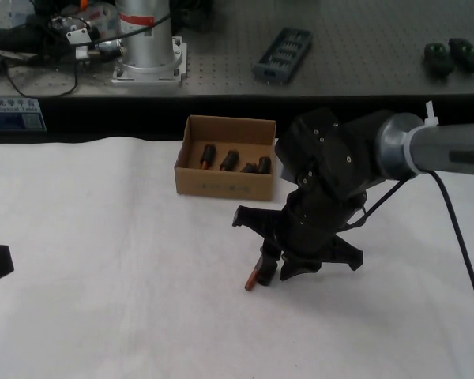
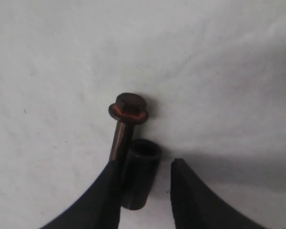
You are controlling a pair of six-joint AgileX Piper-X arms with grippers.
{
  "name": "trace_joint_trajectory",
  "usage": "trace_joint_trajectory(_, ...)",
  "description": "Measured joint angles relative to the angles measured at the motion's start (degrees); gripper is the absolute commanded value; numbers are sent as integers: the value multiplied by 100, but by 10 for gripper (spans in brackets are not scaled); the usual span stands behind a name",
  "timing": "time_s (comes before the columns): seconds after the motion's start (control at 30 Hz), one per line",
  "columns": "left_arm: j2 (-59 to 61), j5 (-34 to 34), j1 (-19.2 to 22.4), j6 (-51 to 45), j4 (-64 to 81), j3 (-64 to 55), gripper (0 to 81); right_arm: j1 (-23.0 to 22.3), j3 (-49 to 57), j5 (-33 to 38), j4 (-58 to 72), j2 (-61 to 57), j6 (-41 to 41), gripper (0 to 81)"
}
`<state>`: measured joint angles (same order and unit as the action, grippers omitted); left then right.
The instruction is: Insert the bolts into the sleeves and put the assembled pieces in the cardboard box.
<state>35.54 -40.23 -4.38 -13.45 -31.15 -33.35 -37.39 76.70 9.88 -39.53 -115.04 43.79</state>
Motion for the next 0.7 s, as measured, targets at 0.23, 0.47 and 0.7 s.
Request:
trace_joint_trajectory(0.23,0,0,0,0,0,0,53,0,15,26,24,-48,73,253)
trace_joint_trajectory(0.47,0,13,0,0,0,0,53,0,15,-6,-42,-73,158,253)
trace_joint_trajectory(0.7,0,13,0,0,0,0,53,0,15,-73,-196,-73,158,253)
